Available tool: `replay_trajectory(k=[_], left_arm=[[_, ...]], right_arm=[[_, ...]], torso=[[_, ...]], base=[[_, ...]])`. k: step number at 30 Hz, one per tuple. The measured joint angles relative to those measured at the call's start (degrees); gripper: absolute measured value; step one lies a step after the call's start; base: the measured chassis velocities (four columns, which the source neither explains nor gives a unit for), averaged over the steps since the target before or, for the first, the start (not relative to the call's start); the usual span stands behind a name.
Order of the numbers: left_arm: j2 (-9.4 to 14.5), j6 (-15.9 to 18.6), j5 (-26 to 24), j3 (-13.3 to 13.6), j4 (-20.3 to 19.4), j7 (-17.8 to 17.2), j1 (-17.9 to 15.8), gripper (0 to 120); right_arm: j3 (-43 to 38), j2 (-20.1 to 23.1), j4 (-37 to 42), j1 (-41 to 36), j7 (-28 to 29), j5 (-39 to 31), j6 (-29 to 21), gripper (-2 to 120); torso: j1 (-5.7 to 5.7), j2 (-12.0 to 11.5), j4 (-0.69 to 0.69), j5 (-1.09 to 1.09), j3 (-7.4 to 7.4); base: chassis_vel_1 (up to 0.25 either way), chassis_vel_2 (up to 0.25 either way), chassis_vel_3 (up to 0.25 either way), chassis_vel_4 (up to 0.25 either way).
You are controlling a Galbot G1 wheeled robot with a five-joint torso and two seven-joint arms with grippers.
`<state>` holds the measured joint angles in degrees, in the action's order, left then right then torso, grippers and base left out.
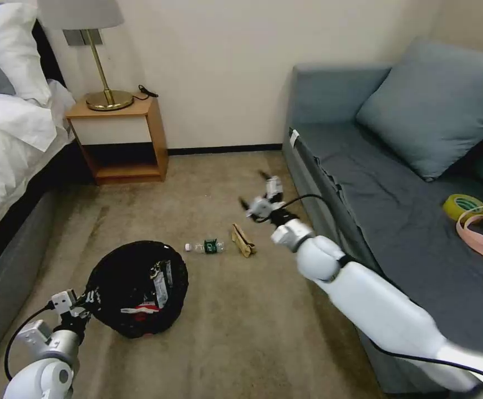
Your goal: Pick up the trash bin, then pick up the garbage on the floor and place it into the trash bin.
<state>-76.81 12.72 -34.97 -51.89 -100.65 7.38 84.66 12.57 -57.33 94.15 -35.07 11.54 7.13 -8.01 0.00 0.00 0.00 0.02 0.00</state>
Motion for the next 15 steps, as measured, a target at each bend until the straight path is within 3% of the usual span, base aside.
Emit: replay_trajectory(k=[3,5,6,8,10,13,15], left_arm=[[-0.2,0.0,0.1,0.0,0.0,0.0,0.1,5],[-0.7,0.0,0.4,0.0,-0.1,0.0,0.2,5],[-0.7,0.0,0.4,0.0,-0.1,0.0,0.2,5],[-1.0,0.1,0.8,0.0,-0.2,0.0,0.1,5],[-1.1,0.1,0.9,0.0,-0.2,0.0,0.0,5],[-1.2,0.2,0.9,0.0,-0.3,-0.1,-0.1,5],[-1.5,0.3,0.9,0.0,-0.7,-0.1,-0.2,5]], right_arm=[[-1.1,0.8,1.7,-1.0,0.9,-2.8,-1.3,100],[-5.7,2.9,7.3,-5.1,3.4,-12.1,-5.1,100],[-5.7,2.9,7.3,-5.1,3.4,-12.1,-5.1,100],[-12.2,4.7,13.6,-12.4,5.4,-22.8,-8.4,100],[-15.7,5.6,16.9,-16.8,5.7,-27.2,-9.2,100],[-18.2,5.9,18.9,-19.4,5.8,-28.7,-9.3,100],[-23.7,5.8,23.5,-26.0,5.2,-30.2,-9.0,100]], torso=[[0.0,0.0,0.0,0.0,0.0],[0.0,0.0,0.01,0.0,0.0],[0.0,0.0,0.01,0.0,0.0],[0.0,0.0,0.0,0.0,0.0],[0.0,0.0,0.0,0.0,0.0],[0.0,0.0,-0.01,0.0,0.0],[0.0,0.0,0.01,-0.01,0.0]], base=[[0.0,0.0,0.0,0.0],[0.0,0.0,0.0,0.0],[0.0,0.0,0.0,0.0],[0.0,0.0,0.0,0.0],[0.0,0.0,0.0,0.0],[0.0,0.0,0.0,0.0],[0.0,0.0,0.0,0.0]])
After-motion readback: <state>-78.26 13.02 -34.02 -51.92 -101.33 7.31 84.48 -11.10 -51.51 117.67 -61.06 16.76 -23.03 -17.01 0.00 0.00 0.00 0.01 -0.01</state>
